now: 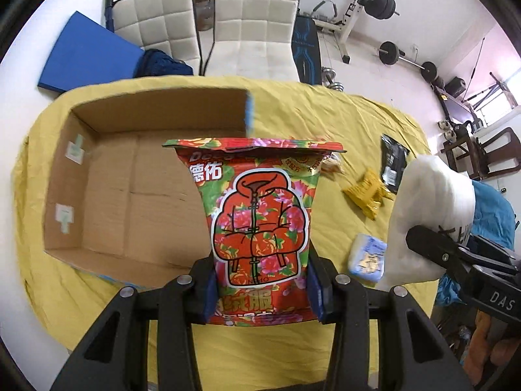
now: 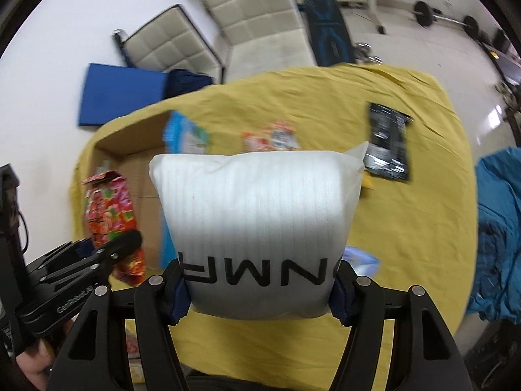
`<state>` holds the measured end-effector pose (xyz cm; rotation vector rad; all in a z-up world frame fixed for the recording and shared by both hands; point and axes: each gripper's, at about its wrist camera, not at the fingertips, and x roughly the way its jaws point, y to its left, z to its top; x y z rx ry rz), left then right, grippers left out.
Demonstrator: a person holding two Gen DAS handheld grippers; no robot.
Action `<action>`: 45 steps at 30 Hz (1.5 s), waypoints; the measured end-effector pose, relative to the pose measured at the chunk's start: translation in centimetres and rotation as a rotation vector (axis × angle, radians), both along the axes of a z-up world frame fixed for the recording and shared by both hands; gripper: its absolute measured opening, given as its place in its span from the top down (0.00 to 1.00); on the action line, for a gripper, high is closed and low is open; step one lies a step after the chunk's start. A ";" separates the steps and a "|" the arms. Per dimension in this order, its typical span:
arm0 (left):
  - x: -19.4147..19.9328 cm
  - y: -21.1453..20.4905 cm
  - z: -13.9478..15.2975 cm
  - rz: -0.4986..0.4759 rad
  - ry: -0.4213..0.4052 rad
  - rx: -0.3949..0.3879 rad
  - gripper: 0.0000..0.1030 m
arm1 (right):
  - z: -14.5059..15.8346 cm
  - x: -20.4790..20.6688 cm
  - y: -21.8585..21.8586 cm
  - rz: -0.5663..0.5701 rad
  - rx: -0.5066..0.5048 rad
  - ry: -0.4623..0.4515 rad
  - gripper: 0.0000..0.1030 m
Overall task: Organize snacks
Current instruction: 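Carry both packets into the cardboard box with both tools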
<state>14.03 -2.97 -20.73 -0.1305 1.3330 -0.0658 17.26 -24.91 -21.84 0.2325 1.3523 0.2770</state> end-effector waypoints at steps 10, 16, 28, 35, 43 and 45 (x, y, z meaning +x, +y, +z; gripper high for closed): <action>3.6 12.7 0.9 -0.024 0.018 0.005 0.60 | -0.3 3.8 14.5 0.070 0.007 0.010 0.33; 7.8 18.3 -2.8 -0.053 0.093 -0.047 0.60 | -4.6 8.0 22.3 0.090 -0.042 0.059 0.33; 13.8 20.9 -12.1 -0.129 0.255 -0.189 0.60 | -14.6 13.5 27.4 0.049 -0.134 0.190 0.33; 15.1 21.0 -15.8 -0.169 0.319 -0.253 0.60 | -18.1 14.7 28.7 0.065 -0.187 0.226 0.32; 15.3 21.2 -15.8 -0.161 0.306 -0.272 0.59 | -18.6 14.6 29.2 0.061 -0.196 0.246 0.28; 15.3 21.2 -15.6 -0.150 0.313 -0.261 0.59 | -18.6 14.6 29.1 0.056 -0.195 0.252 0.27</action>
